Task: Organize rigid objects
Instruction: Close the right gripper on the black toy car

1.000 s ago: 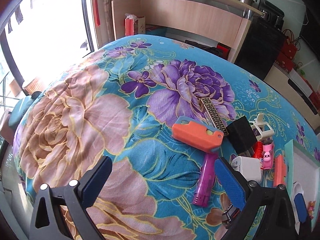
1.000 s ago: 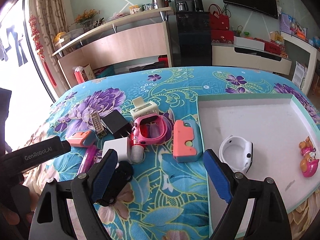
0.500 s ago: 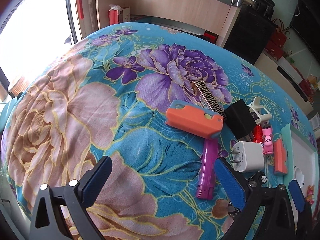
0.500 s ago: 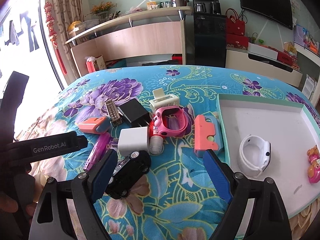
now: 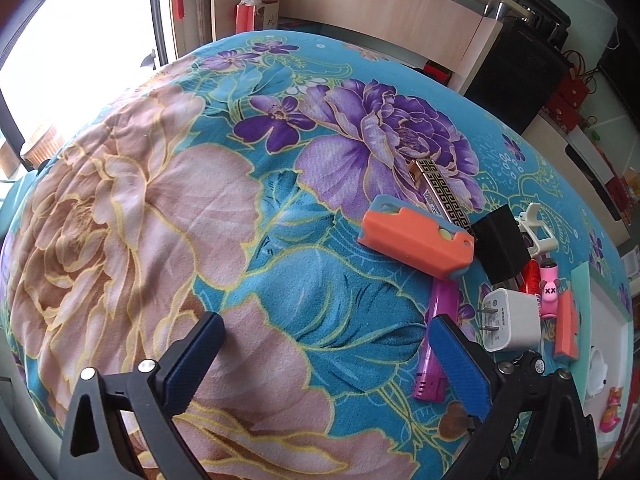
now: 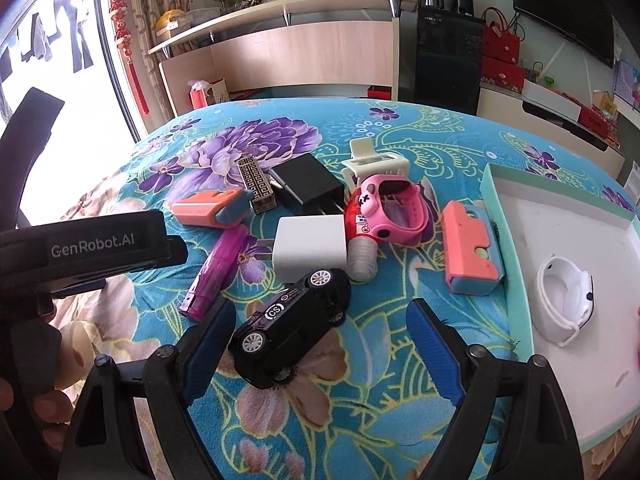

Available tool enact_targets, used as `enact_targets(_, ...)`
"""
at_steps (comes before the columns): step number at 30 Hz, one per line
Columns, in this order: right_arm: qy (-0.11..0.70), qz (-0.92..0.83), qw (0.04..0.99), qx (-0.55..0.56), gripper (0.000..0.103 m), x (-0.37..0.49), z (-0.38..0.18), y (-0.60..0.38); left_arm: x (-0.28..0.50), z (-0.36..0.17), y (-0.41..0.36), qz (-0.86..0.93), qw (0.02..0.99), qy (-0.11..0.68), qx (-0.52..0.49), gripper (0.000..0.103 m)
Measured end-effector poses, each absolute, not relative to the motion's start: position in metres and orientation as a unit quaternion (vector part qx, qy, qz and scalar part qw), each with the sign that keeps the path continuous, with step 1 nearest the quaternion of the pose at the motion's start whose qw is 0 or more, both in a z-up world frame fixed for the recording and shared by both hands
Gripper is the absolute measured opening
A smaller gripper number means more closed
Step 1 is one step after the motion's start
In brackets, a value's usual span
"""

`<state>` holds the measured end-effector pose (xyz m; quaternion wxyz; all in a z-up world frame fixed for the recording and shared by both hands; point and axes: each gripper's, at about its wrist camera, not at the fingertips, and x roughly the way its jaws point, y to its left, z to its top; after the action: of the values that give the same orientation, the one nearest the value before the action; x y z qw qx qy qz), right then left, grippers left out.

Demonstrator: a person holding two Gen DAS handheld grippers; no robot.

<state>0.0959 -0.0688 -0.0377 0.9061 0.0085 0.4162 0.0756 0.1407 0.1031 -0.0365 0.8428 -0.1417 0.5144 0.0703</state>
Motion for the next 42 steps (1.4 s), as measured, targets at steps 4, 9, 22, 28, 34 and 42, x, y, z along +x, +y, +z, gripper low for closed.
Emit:
enact_targets(4,0.427,0.066,0.902,-0.002,0.088,0.100,-0.044,-0.065,0.142,-0.038,0.102,0.070,0.842,0.517,-0.138,0.103)
enact_targets(9,0.432,0.056,0.900,0.010,0.080,0.101,-0.044,-0.073,0.143,-0.039,0.096,0.062,0.843,0.520,-0.127,0.103)
enact_targets(22,0.437,0.026,0.899,0.028,0.053,0.102,-0.043,-0.096,0.147,-0.042,0.072,0.034,0.846,0.526,-0.085,0.103)
enact_targets(28,0.436,0.023,0.899,0.022,0.050,0.102,-0.043,-0.098,0.153,-0.047,0.058,0.038,0.846,0.529,-0.050,0.103)
enact_targets(34,0.436,0.023,0.899,0.021,0.049,0.103,-0.043,-0.098,0.162,-0.050,0.045,0.044,0.851,0.523,-0.015,0.103)
enact_targets(42,0.436,0.025,0.899,0.022,0.049,0.106,-0.043,-0.099,0.165,-0.051,0.043,0.050,0.854,0.518,-0.011,0.103)
